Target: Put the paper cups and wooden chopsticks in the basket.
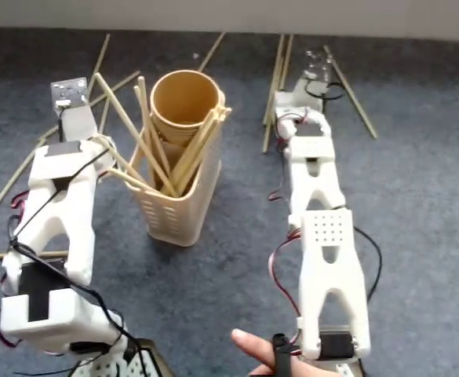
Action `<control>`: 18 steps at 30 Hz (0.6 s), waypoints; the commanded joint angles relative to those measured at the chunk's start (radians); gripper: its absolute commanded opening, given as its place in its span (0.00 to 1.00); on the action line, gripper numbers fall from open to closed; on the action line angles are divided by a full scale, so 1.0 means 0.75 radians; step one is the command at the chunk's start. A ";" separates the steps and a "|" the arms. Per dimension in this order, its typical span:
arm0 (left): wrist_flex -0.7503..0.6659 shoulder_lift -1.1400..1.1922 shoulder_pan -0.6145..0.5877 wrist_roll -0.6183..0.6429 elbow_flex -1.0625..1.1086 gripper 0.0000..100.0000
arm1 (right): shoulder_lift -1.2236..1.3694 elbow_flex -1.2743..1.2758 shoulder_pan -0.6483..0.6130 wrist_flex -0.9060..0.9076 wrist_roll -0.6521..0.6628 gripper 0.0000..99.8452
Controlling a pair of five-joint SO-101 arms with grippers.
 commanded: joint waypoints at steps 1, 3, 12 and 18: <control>-0.023 -0.005 0.021 -0.029 0.007 0.17 | -0.017 -0.001 -0.001 0.054 0.241 0.32; -0.025 -0.005 0.021 -0.031 0.009 0.17 | -0.015 0.001 -0.001 0.054 0.248 0.32; -0.025 -0.005 0.021 -0.031 0.007 0.17 | -0.036 -0.195 -0.003 0.095 0.031 0.32; -0.025 -0.005 0.021 -0.031 0.007 0.17 | -0.011 -0.204 -0.003 0.253 0.323 0.32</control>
